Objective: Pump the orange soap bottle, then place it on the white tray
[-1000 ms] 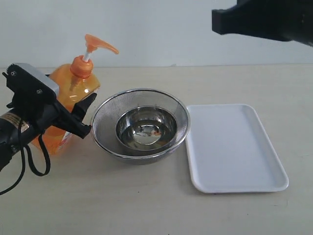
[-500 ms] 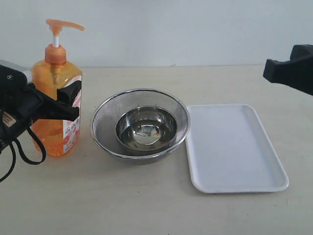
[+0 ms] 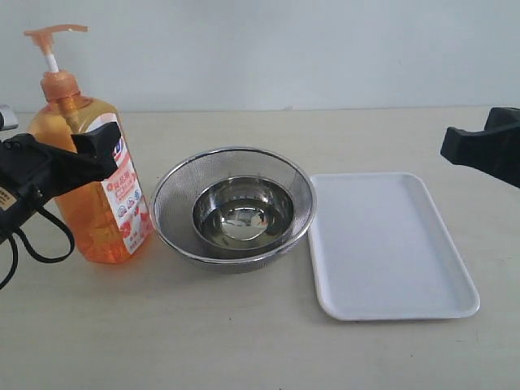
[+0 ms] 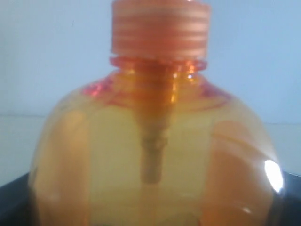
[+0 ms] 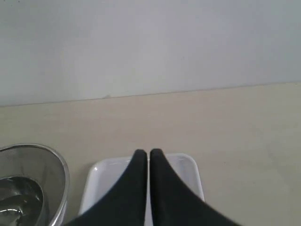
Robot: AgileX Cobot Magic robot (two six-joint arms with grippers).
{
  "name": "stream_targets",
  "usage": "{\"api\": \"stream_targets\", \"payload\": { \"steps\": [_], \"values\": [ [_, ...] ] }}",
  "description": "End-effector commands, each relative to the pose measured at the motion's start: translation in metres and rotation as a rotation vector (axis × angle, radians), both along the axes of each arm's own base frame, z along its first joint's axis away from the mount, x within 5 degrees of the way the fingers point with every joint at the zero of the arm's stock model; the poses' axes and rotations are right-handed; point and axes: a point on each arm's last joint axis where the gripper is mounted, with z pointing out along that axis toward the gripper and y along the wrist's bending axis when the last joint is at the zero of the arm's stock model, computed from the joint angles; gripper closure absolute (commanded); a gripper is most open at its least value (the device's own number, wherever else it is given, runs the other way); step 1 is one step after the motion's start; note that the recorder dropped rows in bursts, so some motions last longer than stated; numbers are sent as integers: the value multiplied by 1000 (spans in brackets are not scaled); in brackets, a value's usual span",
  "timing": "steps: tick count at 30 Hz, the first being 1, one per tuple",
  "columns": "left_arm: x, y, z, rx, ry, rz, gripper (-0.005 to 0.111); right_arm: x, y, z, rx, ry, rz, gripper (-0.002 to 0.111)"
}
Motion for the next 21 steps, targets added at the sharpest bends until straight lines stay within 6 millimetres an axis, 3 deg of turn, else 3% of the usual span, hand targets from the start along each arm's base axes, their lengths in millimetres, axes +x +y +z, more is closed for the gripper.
{"api": "stream_targets", "payload": {
  "steps": [1, 5, 21],
  "values": [
    [-3, 0, -3, -63, 48, 2, 102, -2, -1, 0, 6, -3, 6, 108],
    [-3, 0, -5, 159, 10, -18, 102, -2, 1, -1, 11, 6, 24, 108],
    [-4, -2, -5, 192, 6, -55, 102, -3, 4, -2, 18, 21, 59, 108]
  ]
}}
